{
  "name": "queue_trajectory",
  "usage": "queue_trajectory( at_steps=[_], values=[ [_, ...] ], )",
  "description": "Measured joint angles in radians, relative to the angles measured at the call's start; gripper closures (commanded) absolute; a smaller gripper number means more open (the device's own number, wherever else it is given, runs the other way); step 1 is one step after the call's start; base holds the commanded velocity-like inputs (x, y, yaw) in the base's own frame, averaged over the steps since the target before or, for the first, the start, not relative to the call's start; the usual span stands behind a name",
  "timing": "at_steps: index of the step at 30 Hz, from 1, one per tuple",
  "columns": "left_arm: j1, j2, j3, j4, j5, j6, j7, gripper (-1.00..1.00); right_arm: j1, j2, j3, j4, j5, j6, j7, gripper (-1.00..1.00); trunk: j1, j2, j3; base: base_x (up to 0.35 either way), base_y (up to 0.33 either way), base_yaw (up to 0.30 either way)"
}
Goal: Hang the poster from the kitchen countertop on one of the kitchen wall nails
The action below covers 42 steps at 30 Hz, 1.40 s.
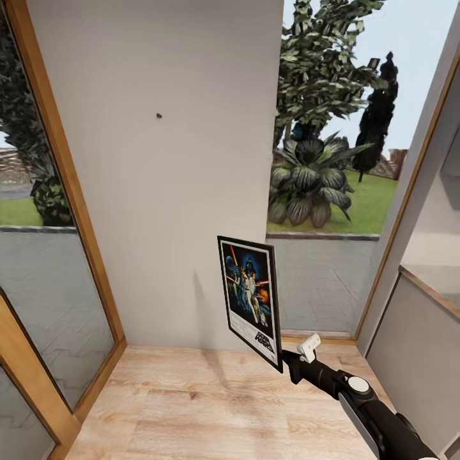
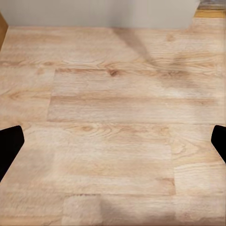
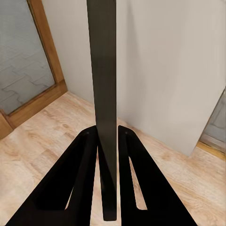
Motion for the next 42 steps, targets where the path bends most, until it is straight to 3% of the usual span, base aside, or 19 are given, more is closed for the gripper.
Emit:
queue_trajectory(
  at_steps=[16, 24, 42],
  values=[
    [0.000, 0.002, 0.011, 0.017, -0.002, -0.008, 0.001, -1.00, 0.000, 0.000, 0.000, 0.000, -0.001, 0.000, 0.000, 1.00, 0.000, 0.000, 0.000, 0.000, 0.014, 0.000],
    [0.000, 0.001, 0.005, 0.067, -0.001, -0.009, -0.001, -1.00, 0.000, 0.000, 0.000, 0.000, -0.001, 0.000, 0.000, 1.00, 0.000, 0.000, 0.000, 0.000, 0.244, 0.000],
    [0.000, 0.001, 0.004, 0.072, -0.002, -0.011, -0.002, -1.00, 0.000, 0.000, 0.000, 0.000, -0.002, 0.000, 0.000, 1.00, 0.000, 0.000, 0.000, 0.000, 0.260, -0.059]
  ],
)
